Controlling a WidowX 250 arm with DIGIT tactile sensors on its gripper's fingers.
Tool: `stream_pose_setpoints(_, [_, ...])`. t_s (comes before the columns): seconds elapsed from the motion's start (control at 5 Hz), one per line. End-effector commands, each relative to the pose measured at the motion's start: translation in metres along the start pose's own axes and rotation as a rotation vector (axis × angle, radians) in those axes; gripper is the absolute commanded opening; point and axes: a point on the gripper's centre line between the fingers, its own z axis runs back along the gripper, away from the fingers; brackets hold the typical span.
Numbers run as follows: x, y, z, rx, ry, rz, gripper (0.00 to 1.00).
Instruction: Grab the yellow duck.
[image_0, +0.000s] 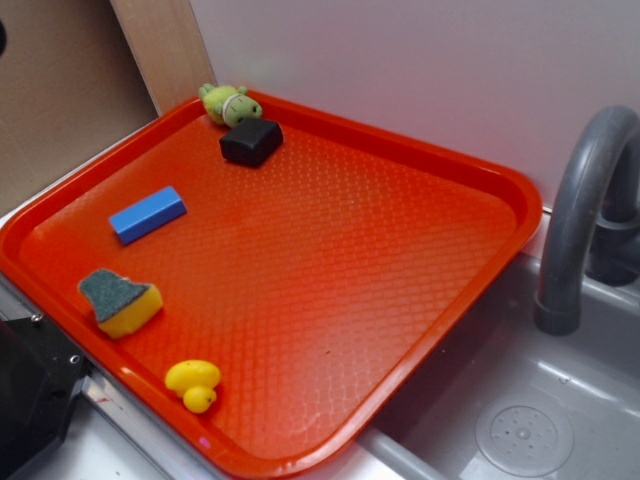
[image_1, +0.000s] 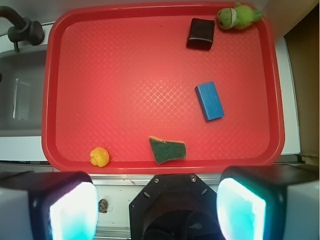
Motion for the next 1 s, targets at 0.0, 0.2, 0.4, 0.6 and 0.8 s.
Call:
stream_pose_setpoints(0.0, [0.000, 0.000, 0.000, 0.000, 0.000, 0.000, 1.00])
stream_pose_setpoints(0.2, [0.003, 0.000, 0.000, -0.007, 0.003, -0.003, 1.00])
stream_pose_setpoints(0.4, [0.005, -0.001, -0.002, -0.004, 0.005, -0.010, 1.00])
stream_pose_setpoints(0.6, [0.011, -0.009, -0.005, -0.013, 0.014, -0.059, 1.00])
stream_pose_setpoints(0.8, [0.016, -0.023, -0.013, -0.015, 0.035, -0.134, 1.00])
